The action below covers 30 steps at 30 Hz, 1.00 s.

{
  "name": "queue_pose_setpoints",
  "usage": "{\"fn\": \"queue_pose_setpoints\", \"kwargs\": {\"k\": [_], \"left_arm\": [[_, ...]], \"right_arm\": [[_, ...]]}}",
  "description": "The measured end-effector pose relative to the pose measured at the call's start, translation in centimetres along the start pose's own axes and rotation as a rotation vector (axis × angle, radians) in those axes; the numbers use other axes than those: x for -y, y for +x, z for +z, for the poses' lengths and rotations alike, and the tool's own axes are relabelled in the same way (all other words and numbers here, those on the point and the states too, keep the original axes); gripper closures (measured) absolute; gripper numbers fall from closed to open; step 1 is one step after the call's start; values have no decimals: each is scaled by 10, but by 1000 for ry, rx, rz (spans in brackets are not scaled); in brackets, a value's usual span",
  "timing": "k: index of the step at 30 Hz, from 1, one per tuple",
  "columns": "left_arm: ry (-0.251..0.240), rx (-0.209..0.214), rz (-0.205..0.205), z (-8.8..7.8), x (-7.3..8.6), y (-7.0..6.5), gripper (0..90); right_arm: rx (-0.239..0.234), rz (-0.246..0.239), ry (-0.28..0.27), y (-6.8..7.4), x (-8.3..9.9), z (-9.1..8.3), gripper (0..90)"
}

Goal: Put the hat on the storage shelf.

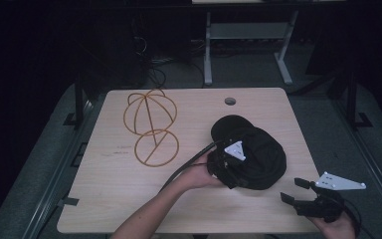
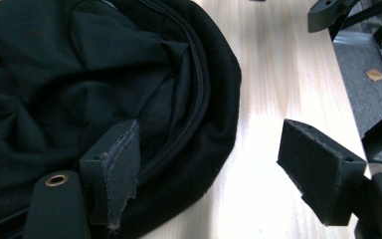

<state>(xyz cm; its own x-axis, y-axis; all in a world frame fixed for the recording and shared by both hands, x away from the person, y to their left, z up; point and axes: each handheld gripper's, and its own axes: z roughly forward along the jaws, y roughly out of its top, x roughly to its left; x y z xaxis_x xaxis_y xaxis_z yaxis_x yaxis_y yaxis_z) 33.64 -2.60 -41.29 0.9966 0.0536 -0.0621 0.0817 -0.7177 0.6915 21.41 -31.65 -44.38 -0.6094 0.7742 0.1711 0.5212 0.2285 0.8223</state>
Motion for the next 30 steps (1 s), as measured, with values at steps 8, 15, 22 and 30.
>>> {"fn": "queue_pose_setpoints", "kwargs": {"k": [8,15,22,30], "left_arm": [[70,24,11,19,3,8,281],[112,17,4,30,7,13,330],[169,-16,36,42,10,11,415],[170,-22,24,45,11,13,498]], "right_arm": [[-4,0,8,0,1,1,198],[-6,-3,13,1,1,1,201],[-6,-1,12,0,2,2,201],[-7,-1,10,1,1,2,200]]}}
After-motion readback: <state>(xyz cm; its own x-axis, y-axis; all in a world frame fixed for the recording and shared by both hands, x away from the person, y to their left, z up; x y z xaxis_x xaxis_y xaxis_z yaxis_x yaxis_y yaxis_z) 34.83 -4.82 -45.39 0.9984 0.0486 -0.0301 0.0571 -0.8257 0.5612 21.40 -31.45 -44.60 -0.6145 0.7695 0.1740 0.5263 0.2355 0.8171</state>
